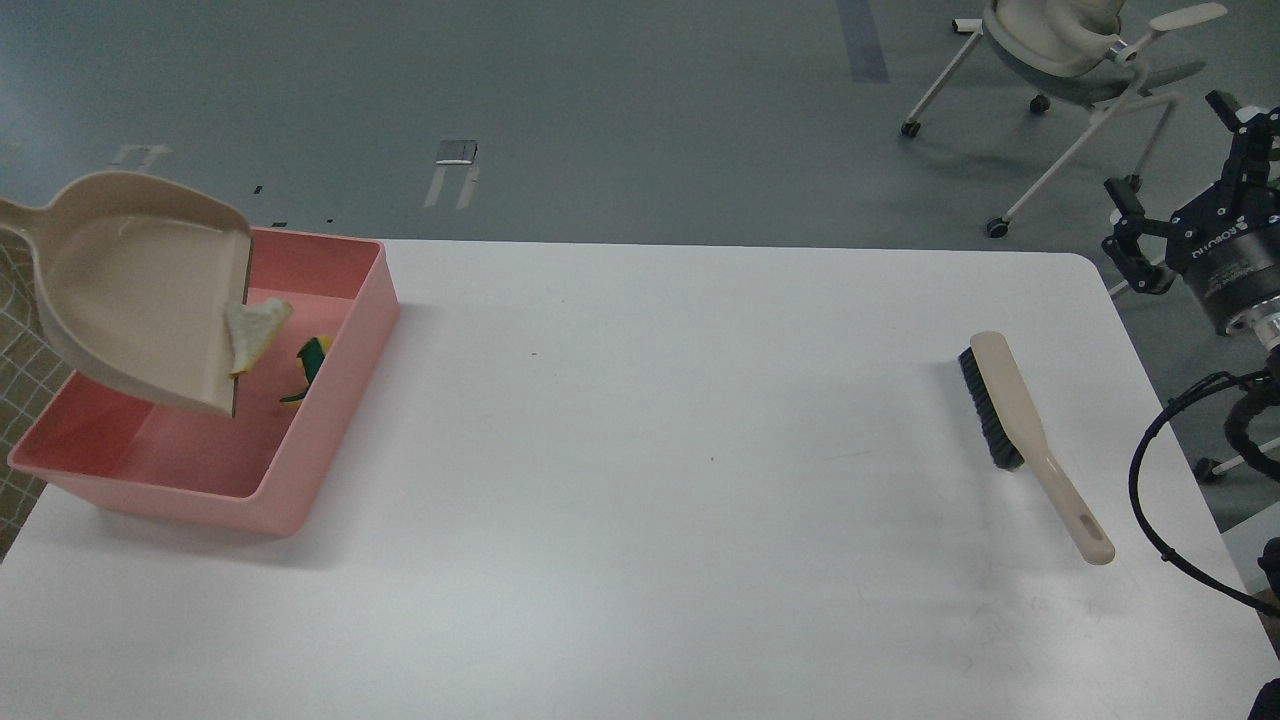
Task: Sweep and dump garbage into bin
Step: 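Tip the dustpan to pour the sponge and stick into the bin, then lower the dustpan back onto the table and release it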
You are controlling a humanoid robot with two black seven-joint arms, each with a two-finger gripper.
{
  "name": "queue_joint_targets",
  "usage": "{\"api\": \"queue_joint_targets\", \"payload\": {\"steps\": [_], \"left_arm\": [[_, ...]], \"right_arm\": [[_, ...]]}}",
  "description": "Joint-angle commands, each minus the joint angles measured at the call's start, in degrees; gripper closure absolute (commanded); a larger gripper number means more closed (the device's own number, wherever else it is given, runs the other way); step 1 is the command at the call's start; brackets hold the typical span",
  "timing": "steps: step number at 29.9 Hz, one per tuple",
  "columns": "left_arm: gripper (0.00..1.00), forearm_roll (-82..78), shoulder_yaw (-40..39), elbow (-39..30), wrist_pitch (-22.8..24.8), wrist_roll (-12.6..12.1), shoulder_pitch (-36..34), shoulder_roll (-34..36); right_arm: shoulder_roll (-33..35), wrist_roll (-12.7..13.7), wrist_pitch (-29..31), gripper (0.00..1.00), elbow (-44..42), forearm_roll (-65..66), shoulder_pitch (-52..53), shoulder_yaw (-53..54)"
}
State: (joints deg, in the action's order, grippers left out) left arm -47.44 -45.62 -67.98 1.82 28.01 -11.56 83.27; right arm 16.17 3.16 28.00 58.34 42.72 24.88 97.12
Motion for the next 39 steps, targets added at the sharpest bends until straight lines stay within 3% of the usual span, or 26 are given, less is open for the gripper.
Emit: {"api": "queue_joint_targets", "payload": {"steps": [1,5,12,19,27,33,39], "left_arm": [[1.00,-2.3,-0.1,-0.1,0.5,0.0,-0.6,0.2],[1.00,-3.6,-0.1,0.0,2.3,0.0,-3.2,0.2],[1.00,-3.1,-0.4,-0.1,7.1,0.0,-16.1,-1.3],[1.00,-2.5,-0.5,0.0,8.4,0.0,-21.4,-9.3],[1.00,-2.6,-0.1,0.3,7.7,0.0,-22.5,-22.9],[1.00,-2.7,0.4,2.5,7.0,0.0,-21.9,-37.1],[1.00,-3.1,3.0,5.8,3.0,-1.2,-21.1,-49.2]], "right_arm": [[0.0,0.0,0.0,0.01,-0.1,0.1,-0.1,0.0],[-0.1,0.0,0.0,0.01,0.2,0.0,-0.2,-0.1],[-0.2,-0.1,0.0,0.01,0.0,0.1,-0.1,0.0],[-0.8,-0.1,0.0,0.00,-0.2,0.1,1.6,0.1],[-0.8,-0.1,0.0,0.00,-0.4,0.1,3.1,0.1],[-0.4,-0.1,0.0,0.00,-0.7,0.1,3.2,0.2],[-0.7,-0.1,0.0,0.00,-0.2,0.1,3.6,0.3]]}}
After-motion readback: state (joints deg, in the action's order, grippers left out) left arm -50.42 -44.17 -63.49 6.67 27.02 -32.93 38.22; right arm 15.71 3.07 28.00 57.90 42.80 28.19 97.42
